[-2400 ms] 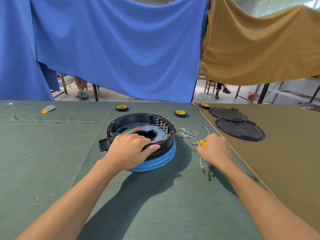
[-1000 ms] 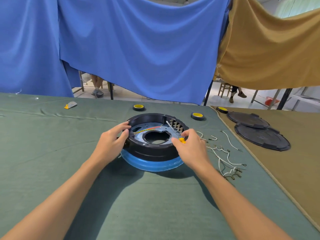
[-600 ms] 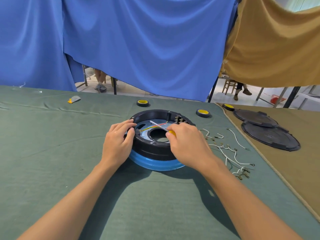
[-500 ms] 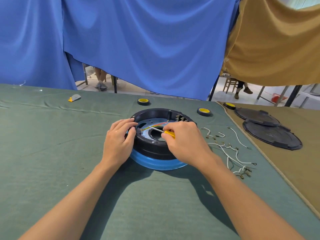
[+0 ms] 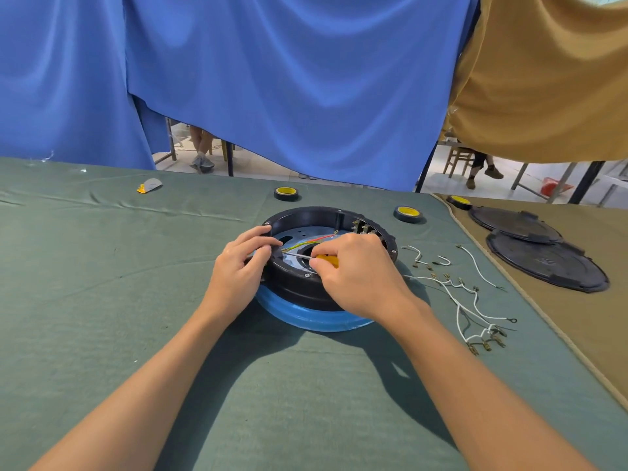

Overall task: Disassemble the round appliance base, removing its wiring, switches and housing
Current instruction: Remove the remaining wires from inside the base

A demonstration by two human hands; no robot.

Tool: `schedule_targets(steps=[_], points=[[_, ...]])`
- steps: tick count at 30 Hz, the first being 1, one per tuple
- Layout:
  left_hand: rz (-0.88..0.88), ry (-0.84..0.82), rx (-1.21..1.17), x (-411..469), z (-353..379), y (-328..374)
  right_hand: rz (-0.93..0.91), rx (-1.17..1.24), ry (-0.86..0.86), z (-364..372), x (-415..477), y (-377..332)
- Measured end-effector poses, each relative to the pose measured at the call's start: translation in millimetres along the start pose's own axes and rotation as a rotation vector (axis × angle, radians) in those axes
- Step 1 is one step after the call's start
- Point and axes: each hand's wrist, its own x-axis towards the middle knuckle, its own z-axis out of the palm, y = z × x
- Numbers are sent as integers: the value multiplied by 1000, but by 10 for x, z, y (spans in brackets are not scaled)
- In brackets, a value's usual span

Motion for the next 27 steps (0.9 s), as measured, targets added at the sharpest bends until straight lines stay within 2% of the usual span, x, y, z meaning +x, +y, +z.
schedule_targets(steps=[17, 27], points=[[4, 23, 3, 17, 24, -25, -33, 11, 0, 5, 10, -34], [13, 54, 44, 5, 66, -3, -96, -199, 2, 84, -126, -361]])
